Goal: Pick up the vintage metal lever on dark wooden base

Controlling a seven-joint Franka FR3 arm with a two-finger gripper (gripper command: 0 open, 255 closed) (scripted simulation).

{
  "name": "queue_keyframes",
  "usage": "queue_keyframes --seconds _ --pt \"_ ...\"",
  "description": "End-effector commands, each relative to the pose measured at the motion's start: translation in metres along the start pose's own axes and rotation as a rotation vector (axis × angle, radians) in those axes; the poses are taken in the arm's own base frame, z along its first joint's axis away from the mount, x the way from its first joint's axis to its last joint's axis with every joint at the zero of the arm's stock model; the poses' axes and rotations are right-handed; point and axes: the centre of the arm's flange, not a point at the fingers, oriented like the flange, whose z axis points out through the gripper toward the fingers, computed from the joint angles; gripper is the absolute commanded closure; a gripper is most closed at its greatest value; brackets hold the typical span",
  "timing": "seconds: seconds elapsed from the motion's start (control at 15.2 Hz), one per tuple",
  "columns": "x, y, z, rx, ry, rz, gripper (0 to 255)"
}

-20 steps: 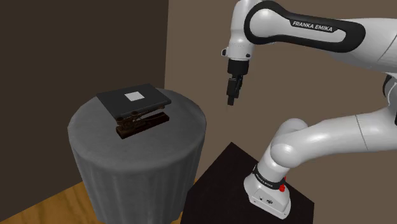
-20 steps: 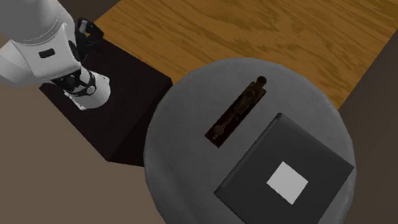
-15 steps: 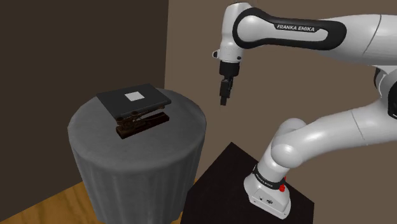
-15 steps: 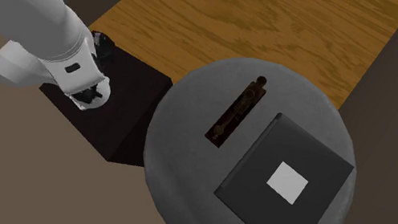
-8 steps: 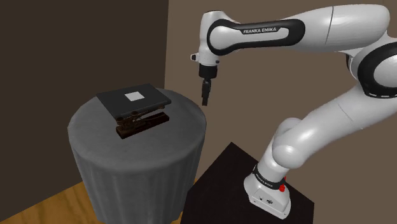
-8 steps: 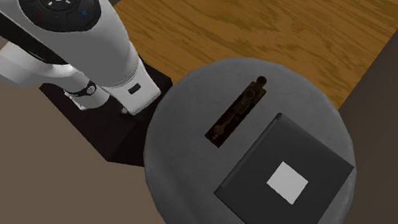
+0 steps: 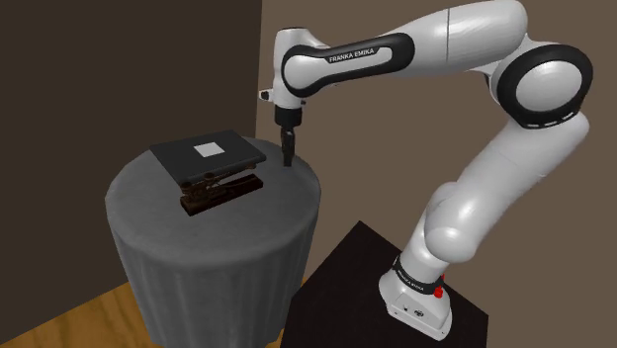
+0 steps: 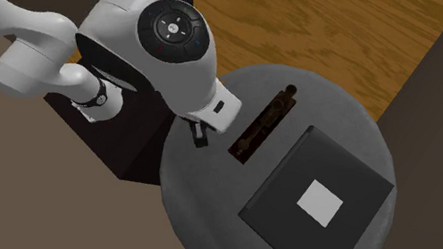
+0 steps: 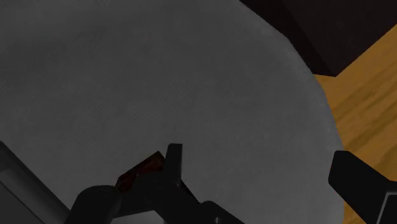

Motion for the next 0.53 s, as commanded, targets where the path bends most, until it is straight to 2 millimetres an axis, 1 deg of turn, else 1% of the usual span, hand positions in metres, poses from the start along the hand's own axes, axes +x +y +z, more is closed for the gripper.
queue_keyframes --seconds 0.0,0.26,0.46 --pt "0.024 0.004 0.008 -0.010 0.007 -0.068 0" --pt "0.073 0.010 0.020 -0.028 0.020 -0.200 0" --pt "0.109 0.010 0.029 -0.042 0.029 -0.299 0"
